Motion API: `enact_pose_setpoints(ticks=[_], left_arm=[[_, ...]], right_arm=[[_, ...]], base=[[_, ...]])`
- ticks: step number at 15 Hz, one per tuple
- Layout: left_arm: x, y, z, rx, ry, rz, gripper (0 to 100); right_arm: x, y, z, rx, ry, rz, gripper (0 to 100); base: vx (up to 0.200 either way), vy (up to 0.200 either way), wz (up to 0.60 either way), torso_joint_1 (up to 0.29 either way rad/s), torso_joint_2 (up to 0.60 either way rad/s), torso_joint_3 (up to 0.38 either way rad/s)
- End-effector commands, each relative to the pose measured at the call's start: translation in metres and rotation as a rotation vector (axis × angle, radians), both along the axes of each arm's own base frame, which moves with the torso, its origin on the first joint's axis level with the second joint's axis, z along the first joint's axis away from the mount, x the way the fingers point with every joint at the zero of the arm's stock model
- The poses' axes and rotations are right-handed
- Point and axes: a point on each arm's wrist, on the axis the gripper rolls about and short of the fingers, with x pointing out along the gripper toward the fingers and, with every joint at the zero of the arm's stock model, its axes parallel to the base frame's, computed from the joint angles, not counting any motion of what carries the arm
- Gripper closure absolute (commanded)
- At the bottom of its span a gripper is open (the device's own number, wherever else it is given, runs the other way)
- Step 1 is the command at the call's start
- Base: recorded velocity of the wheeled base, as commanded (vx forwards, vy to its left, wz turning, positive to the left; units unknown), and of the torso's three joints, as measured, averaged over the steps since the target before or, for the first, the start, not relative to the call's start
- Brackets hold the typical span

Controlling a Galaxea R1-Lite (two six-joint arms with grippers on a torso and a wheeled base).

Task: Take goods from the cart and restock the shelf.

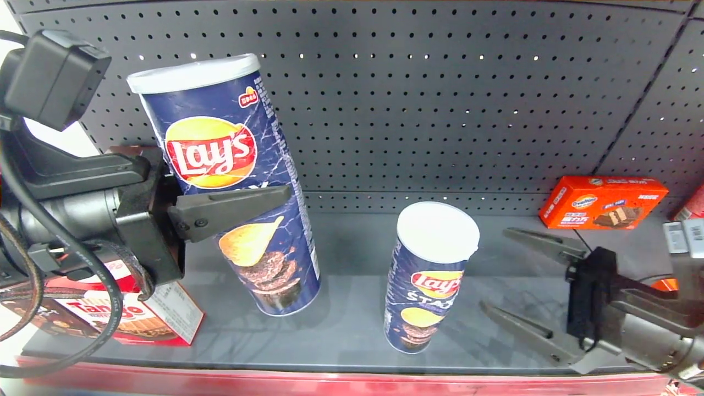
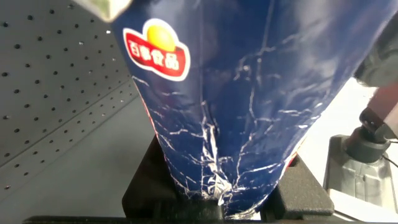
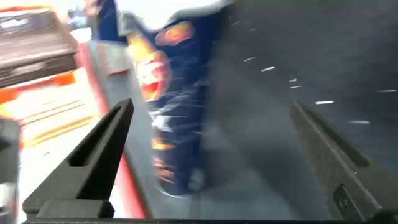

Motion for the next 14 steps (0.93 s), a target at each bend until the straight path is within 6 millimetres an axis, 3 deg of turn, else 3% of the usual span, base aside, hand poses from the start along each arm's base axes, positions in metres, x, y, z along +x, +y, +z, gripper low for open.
enact_pose_setpoints(ticks=[1,4,6,10,14], left_arm=[[-0.004,0.002,0.001,-0.002,-0.006,0.002,100],[-0.005,0.002,0.0,0.0,-0.011,-0.001,100],[-0.004,0.002,0.001,0.005,-0.029,0.002,100],[-0.005,0.002,-0.002,-0.007,-0.056,0.0,100],[-0.017,0.008,-0.01,0.0,-0.043,-0.001,100]], right_arm=[[-0.027,-0.045,0.013,0.039,-0.077,-0.196,0],[-0.051,-0.08,0.004,0.04,-0.02,-0.501,0],[-0.077,-0.09,-0.011,0.05,0.028,-0.601,0],[-0.115,-0.098,-0.029,0.039,0.089,-0.777,0],[-0.151,-0.093,-0.065,0.075,0.208,-0.845,0]], base=[[0.0,0.0,0.0,0.0,0.0,0.0],[0.0,0.0,0.0,0.0,0.0,0.0],[0.0,0.0,0.0,0.0,0.0,0.0],[0.0,0.0,0.0,0.0,0.0,0.0],[0.0,0.0,0.0,0.0,0.0,0.0]])
